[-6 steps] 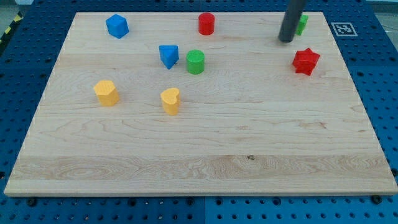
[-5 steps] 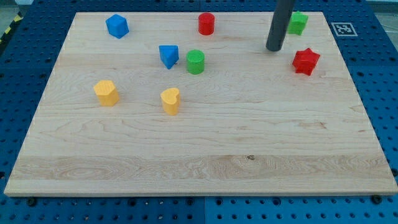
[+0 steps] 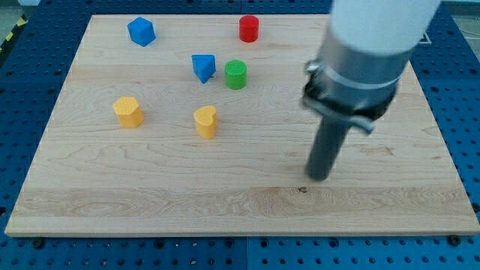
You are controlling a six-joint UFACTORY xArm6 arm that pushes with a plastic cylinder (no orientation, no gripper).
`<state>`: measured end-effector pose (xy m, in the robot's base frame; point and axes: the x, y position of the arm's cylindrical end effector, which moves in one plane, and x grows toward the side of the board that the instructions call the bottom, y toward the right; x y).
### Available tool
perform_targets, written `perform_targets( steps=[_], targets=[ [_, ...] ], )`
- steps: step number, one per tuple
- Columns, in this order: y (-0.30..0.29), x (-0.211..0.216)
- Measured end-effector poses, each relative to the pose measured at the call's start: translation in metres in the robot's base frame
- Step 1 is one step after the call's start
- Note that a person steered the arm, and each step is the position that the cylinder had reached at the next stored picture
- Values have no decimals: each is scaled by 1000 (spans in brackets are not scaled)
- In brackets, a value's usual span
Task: Touch the yellow hexagon
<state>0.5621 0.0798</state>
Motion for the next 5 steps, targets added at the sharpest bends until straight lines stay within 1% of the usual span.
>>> perform_targets(
  steps=[1, 2, 3, 5],
  targets=[
    [-76, 17],
    [-136, 7],
    [-165, -25],
    [-188, -75]
  ],
)
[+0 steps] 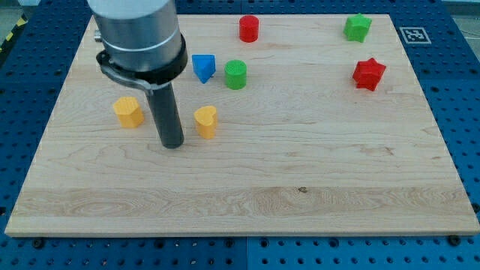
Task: Touch the yellow hexagon
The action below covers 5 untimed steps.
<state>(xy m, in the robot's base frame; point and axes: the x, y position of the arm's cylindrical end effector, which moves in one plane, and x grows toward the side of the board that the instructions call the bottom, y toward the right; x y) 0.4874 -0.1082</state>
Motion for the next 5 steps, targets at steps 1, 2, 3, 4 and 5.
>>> perform_targets(
  steps=[1, 2, 3, 4, 5],
  targets=[
    [-21, -10],
    [-44, -10],
    [-59, -11],
    [-81, -21],
    [-87, -27]
  ],
)
